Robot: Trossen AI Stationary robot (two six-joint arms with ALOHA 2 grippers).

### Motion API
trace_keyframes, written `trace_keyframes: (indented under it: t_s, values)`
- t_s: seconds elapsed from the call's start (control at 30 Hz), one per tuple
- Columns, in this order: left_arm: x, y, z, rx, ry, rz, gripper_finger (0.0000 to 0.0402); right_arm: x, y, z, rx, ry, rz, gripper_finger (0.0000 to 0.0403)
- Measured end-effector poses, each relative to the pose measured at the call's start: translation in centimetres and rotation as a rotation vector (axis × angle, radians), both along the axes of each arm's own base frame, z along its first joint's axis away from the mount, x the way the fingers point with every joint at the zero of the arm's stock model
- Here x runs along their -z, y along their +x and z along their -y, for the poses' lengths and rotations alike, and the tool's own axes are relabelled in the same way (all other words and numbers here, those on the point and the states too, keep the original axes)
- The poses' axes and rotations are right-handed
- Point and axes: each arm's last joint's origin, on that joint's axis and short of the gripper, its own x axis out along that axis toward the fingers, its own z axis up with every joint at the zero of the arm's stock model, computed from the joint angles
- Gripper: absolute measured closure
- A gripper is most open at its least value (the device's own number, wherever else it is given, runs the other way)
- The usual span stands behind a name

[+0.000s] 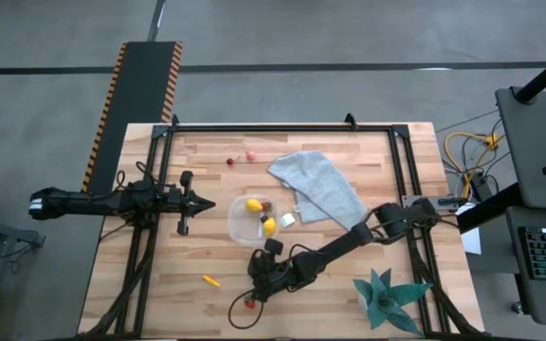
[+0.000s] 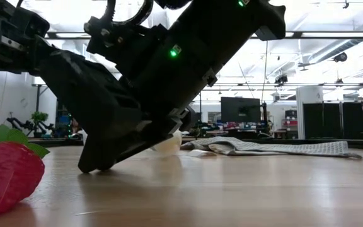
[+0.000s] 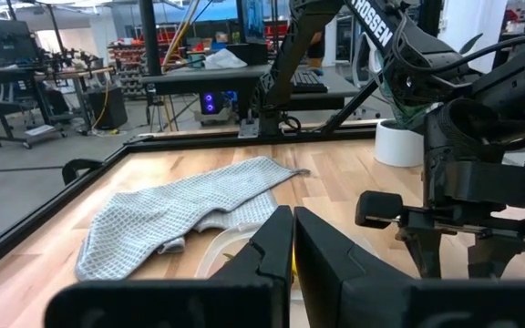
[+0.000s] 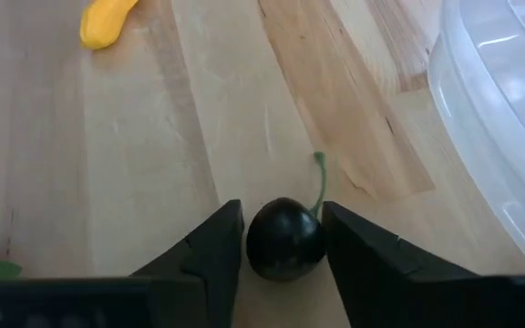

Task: Pick and placing Produce into tupperware
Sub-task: Put the black cherry into the transparent bin

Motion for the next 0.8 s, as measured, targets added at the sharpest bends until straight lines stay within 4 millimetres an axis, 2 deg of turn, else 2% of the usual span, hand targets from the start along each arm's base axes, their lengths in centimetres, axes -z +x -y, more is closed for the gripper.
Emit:
trace_keyframes:
  t_s: [0.13,0.47,0.57,0.7,0.8]
  values:
    - [0.0,0.0,0.0,0.000,0.000,0.000,0.0402,0.0,0.0,0.0,-0.002,-0.002,-0.001,0.0298]
    - [0.0,0.0,0.0,0.000,0.000,0.000,0.0402,-0.8,0.4,-0.2,-0.042,-0.041,-0.010,0.0300]
    - [0.0,0.0,0.0,0.000,0.000,-0.001,0.0402,-2.0,0.7,-0.4,-0.078,-0.067,-0.002,0.0300]
    - [0.0,0.0,0.0,0.000,0.000,-0.001,0.0402,-5.2,1.1,-0.2,-0.088,-0.103,0.043,0.0300]
    - [0.0,0.0,0.0,0.000,0.000,-0.001,0.0402,-6.7,1.4,0.2,-0.093,-0.148,0.034,0.0300]
